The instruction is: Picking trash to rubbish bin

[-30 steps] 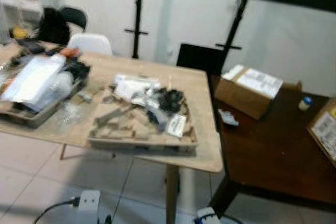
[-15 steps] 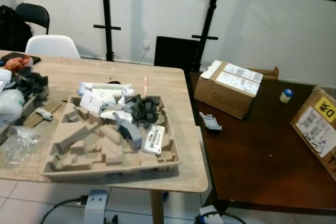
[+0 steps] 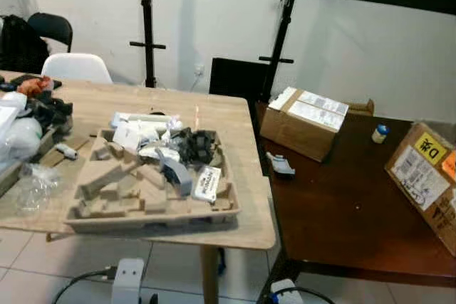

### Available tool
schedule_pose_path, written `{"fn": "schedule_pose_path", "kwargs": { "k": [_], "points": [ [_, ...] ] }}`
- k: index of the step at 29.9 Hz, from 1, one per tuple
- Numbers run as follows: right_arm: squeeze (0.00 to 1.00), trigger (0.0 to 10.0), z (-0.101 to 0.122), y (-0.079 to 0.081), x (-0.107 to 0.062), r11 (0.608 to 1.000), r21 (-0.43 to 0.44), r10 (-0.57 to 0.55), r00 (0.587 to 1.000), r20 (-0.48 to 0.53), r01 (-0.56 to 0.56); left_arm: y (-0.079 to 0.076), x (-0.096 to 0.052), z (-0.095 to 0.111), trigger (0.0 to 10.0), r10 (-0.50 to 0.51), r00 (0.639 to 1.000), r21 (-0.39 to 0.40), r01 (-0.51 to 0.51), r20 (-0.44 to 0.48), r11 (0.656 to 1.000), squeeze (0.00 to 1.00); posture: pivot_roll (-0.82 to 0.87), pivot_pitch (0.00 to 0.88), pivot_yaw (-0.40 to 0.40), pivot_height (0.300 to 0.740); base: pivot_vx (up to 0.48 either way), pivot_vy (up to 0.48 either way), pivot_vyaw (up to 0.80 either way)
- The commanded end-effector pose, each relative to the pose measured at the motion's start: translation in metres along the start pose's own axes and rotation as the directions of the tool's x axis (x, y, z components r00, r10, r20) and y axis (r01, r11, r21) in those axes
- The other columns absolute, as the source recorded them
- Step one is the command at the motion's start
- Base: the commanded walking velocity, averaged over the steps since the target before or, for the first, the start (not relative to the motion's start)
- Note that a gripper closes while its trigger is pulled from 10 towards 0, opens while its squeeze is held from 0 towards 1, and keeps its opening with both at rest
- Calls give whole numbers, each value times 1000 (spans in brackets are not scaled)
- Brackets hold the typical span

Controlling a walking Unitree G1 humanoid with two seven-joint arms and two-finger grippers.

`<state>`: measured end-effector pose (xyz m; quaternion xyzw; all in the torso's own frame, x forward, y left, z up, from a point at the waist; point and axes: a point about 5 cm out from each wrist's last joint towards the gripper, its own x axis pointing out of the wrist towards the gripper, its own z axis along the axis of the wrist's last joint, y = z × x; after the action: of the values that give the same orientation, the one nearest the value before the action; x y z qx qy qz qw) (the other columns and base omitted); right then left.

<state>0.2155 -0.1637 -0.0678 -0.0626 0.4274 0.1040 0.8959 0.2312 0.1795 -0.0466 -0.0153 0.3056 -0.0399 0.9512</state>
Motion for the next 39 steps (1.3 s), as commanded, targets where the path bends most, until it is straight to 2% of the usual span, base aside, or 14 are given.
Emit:
{"fn": "schedule_pose_path", "kwargs": {
  "k": [1,8,12,16,19,23,25,28,29,30,31,34,36,39],
  "points": [
    [0,10000,-6,-3,-2,1000,17,-12,1000,-17,12,0,-1,-5,10000,0,1000,-1,0,-25,1000,0,45,54,-65,740,0,0,0],
    [0,10000,-7,-2,-1,1000,8,-2,1000,-15,2,1,-2,-6,10000,-8,1000,3,8,-22,1000,0,45,57,-68,740,0,0,0],
    [0,10000,2,-1,0,1000,-12,25,1000,16,-24,14,-7,-5,10000,-40,999,56,40,-17,998,0,46,56,-71,740,0,0,0],
    [0,10000,8,-4,0,998,-17,59,998,32,-58,21,-12,-3,10000,-115,993,134,116,-19,984,0,48,56,-76,740,0,0,0],
    [0,10000,21,0,-2,966,-26,257,964,73,-256,24,-23,1,10000,-321,946,232,323,-50,917,0,56,58,-85,740,0,0,0],
    [0,10000,37,-5,-12,857,-206,495,867,65,-473,27,-49,13,10000,-545,829,260,557,-124,789,0,55,61,-87,740,0,0,0],
    [0,10000,42,-8,-14,834,-233,527,847,70,-500,27,-55,18,10000,-565,813,249,581,-140,775,0,55,61,-87,740,0,0,0],
    [0,10000,73,-19,-27,767,-236,636,756,155,-597,25,-73,46,10000,-630,758,276,650,-171,708,0,57,60,-89,740,0,0,0],
    [0,10000,91,-23,-37,728,-252,684,700,205,-638,25,-79,65,10000,-649,747,316,657,-148,684,0,55,60,-88,740,0,0,0],
    [0,10000,91,-23,-37,728,-252,684,700,205,-638,25,-79,65,10000,-649,747,316,657,-148,684,0,55,60,-88,740,0,0,0],
    [0,10000,101,-24,-44,696,-272,717,659,227,-665,23,-81,81,10000,-658,746,335,649,-104,682,0,54,57,-88,740,0,0,0],
    [0,10000,128,-23,-70,588,-364,808,538,240,-722,10,-97,138,10000,-740,671,397,670,39,628,0,54,57,-88,740,0,0,0],
    [0,10000,133,-22,-77,559,-395,829,508,234,-729,6,-103,150,10000,-762,645,413,678,62,608,0,54,57,-88,740,0,0,0],
    [0,10000,163,-18,-106,476,-470,879,380,288,-743,-8,-124,197,10000,-827,526,482,683,197,549,0,49,51,-75,740,0,0,0]
  ]
}}
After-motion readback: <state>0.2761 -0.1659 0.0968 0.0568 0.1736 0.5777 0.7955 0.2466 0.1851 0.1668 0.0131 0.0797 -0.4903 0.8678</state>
